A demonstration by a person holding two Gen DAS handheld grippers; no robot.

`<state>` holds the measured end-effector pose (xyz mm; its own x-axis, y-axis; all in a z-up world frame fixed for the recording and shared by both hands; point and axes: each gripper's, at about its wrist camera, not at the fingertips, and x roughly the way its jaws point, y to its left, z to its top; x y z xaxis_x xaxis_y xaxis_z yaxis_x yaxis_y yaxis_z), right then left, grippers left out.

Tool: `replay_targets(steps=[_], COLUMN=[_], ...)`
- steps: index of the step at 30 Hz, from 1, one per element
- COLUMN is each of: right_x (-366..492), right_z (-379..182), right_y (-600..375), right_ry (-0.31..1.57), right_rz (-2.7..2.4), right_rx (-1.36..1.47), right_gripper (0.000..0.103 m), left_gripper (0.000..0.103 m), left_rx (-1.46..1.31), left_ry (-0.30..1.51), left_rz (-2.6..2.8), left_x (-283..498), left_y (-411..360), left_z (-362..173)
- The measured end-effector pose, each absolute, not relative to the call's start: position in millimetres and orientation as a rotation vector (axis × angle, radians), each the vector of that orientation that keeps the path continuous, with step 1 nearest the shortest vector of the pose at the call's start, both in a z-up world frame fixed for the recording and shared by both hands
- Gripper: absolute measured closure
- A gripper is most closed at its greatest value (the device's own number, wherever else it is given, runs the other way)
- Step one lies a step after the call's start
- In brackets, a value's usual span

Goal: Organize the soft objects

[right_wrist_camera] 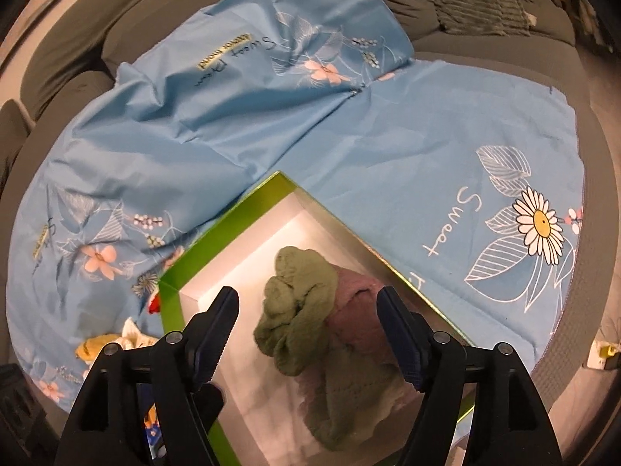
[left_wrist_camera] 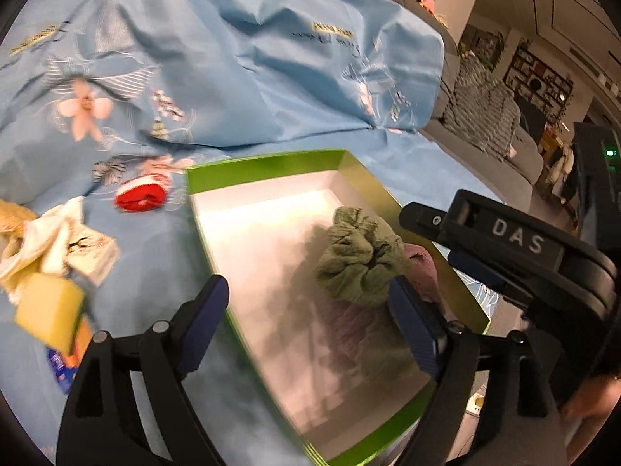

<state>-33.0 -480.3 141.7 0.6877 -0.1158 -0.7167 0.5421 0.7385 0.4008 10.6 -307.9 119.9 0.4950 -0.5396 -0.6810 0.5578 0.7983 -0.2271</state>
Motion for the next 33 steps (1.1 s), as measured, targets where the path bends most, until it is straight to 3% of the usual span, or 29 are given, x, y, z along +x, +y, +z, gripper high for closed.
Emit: replay_targets(steps=[4,7,22,33], right_x=[-33,-33,-7,12], right_z=[152,158,160,141], right_y=[-462,-443,-319,-203], right_ry=[0.69,0.661,0.675,0.727], right_rz=[-0.357,-0.312,-0.051,0.149], right_rx=[0.603,0.579,0.37,0.186], right_gripper=[0.027,0.017,0.015,0.01], left_gripper=[0.016,0.016,0.014,0.014], left_rx=[-0.007,-0.027,-0.186,-0.324], left_ry=[0.777,0.755,0.742,0.786], left_rz=[-0.598,-0.546,-0.094,0.09], left_x=[1,-6,-13,0], left_y=[-274,-248,-50,31], left_z=[128,132,112,93])
